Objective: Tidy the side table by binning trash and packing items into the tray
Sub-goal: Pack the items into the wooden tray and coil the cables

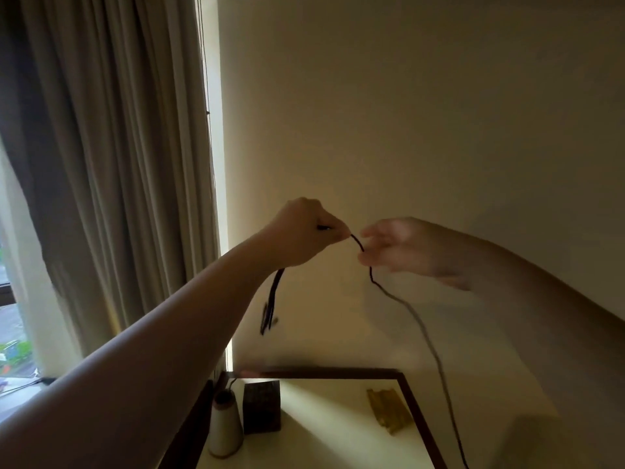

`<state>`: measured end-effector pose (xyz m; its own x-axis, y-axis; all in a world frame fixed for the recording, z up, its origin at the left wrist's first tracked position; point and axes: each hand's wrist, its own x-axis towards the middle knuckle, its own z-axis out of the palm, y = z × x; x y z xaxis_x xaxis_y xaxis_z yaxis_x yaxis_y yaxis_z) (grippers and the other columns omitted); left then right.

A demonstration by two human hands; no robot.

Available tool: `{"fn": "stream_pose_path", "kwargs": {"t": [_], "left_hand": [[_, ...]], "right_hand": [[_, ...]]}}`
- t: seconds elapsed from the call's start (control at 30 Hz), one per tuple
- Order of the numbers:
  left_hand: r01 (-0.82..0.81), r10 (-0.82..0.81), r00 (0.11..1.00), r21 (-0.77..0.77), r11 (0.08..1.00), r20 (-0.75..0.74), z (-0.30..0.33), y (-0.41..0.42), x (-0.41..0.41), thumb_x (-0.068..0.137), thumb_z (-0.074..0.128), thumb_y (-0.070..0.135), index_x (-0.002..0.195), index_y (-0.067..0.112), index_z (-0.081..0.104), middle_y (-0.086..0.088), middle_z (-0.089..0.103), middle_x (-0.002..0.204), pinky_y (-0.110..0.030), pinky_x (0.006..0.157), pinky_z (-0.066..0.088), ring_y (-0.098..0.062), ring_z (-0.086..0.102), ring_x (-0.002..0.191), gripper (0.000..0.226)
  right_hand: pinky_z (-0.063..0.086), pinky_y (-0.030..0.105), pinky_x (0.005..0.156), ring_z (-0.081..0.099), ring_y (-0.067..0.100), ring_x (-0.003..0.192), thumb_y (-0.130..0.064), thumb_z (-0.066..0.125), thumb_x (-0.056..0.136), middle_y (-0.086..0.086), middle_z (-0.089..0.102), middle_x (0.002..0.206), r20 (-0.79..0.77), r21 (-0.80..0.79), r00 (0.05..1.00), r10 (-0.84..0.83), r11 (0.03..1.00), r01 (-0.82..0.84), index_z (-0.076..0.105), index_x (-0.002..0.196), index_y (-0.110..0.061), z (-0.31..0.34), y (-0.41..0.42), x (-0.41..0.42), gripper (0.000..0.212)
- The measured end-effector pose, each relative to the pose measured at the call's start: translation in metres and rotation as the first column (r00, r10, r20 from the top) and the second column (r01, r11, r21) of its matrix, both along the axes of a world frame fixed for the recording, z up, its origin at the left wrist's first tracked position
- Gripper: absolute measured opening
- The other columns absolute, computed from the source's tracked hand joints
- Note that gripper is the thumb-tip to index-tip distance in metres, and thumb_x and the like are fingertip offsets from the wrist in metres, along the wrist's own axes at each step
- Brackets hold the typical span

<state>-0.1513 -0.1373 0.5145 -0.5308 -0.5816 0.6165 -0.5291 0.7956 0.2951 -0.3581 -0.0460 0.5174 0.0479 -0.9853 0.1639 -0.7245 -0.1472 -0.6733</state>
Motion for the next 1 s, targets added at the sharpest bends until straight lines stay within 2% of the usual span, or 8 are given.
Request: {"fn": "stream_pose_path", "kwargs": {"t": [0.07,0.17,0.27,0.4,0.47,0.57,0.73,1.0], "left_hand": [[0.002,0.002,0.999,-0.098,0.995,0.042,0.007,0.001,-0.002,0.098,0.068,0.032,0.105,0.028,0.084,-0.005,0.066,0.075,-0.013,0.066,0.041,-0.021,0.064,0.075,0.017],[-0.067,0.072,0.997,-0.159,0.985,0.024,0.013,-0.005,0.015,0.098,0.067,0.036,0.106,0.030,0.082,0.010,0.056,0.070,-0.004,0.063,0.033,-0.014,0.059,0.074,0.018],[-0.153,0.148,0.987,-0.071,0.986,-0.064,0.011,-0.016,0.049,0.097,0.068,0.039,0.106,0.031,0.081,0.017,0.057,0.068,-0.010,0.061,0.035,0.000,0.055,0.064,0.018],[-0.196,0.221,0.963,0.160,0.967,-0.153,-0.003,-0.034,0.107,0.097,0.069,0.037,0.090,0.022,0.077,0.010,0.053,0.053,-0.018,0.050,0.038,-0.005,0.046,0.047,0.019],[-0.236,0.272,0.956,0.273,0.933,-0.105,-0.007,-0.037,0.117,0.094,0.063,0.059,0.077,0.023,0.076,-0.003,0.050,0.064,-0.028,0.063,0.038,-0.016,0.049,0.062,0.043],[-0.247,0.276,0.961,0.430,0.868,-0.007,-0.007,-0.023,0.083,0.092,0.044,0.077,0.072,0.013,0.076,0.001,0.043,0.058,-0.027,0.057,0.035,-0.013,0.042,0.049,0.074],[0.048,0.004,0.996,0.580,0.814,-0.087,-0.004,0.002,0.015,0.095,0.019,0.082,0.075,0.011,0.074,0.003,0.041,0.052,-0.031,0.058,0.037,-0.018,0.036,0.050,0.092],[0.340,-0.030,0.912,0.712,0.615,-0.409,0.007,-0.014,0.032,0.088,0.034,0.088,0.084,0.008,0.068,-0.003,0.031,0.060,-0.032,0.057,0.038,-0.019,0.027,0.049,0.087]], "right_hand": [[0.058,0.039,0.095,0.074,0.014,0.100,-0.025,0.074,0.094,0.001,0.077,0.105,0.233,0.017,0.971,0.050,0.998,-0.055,0.066,0.123,-0.019,-0.001,-0.002,0.018,0.031],[0.064,0.041,0.072,0.060,0.015,0.056,-0.017,0.069,0.098,0.000,0.061,0.065,0.473,-0.006,0.881,0.004,1.000,-0.002,0.073,0.108,-0.006,-0.006,0.000,0.018,0.015],[0.037,0.025,0.041,0.027,0.012,0.050,-0.019,0.063,0.101,-0.003,0.029,0.062,0.517,0.007,0.856,0.006,1.000,-0.011,0.071,0.106,-0.004,-0.011,0.010,-0.012,0.017],[0.014,0.027,0.044,0.018,0.015,0.056,-0.029,0.066,0.094,-0.001,0.024,0.066,0.351,0.021,0.936,-0.009,1.000,0.002,0.071,0.107,-0.004,-0.021,0.025,-0.061,0.029],[0.013,0.033,0.050,0.016,0.019,0.059,-0.029,0.063,0.098,0.000,0.026,0.064,0.269,0.022,0.963,-0.037,0.999,0.032,0.074,0.109,-0.005,-0.025,0.026,-0.067,0.028],[0.016,0.034,0.051,0.019,0.019,0.058,-0.033,0.055,0.104,0.000,0.027,0.066,0.288,-0.017,0.956,0.052,0.999,-0.049,0.078,0.102,-0.012,-0.026,0.020,-0.044,0.031],[0.020,0.026,0.044,0.024,0.012,0.051,-0.037,0.049,0.108,-0.003,0.033,0.063,0.279,-0.087,0.950,0.139,0.989,-0.120,0.066,0.099,-0.011,-0.018,0.000,0.002,0.032],[0.014,0.023,0.040,0.014,0.015,0.054,-0.034,0.054,0.101,0.003,0.019,0.073,0.397,-0.042,0.914,0.088,0.996,-0.078,0.048,0.073,-0.022,-0.011,0.005,-0.023,0.031]]}}
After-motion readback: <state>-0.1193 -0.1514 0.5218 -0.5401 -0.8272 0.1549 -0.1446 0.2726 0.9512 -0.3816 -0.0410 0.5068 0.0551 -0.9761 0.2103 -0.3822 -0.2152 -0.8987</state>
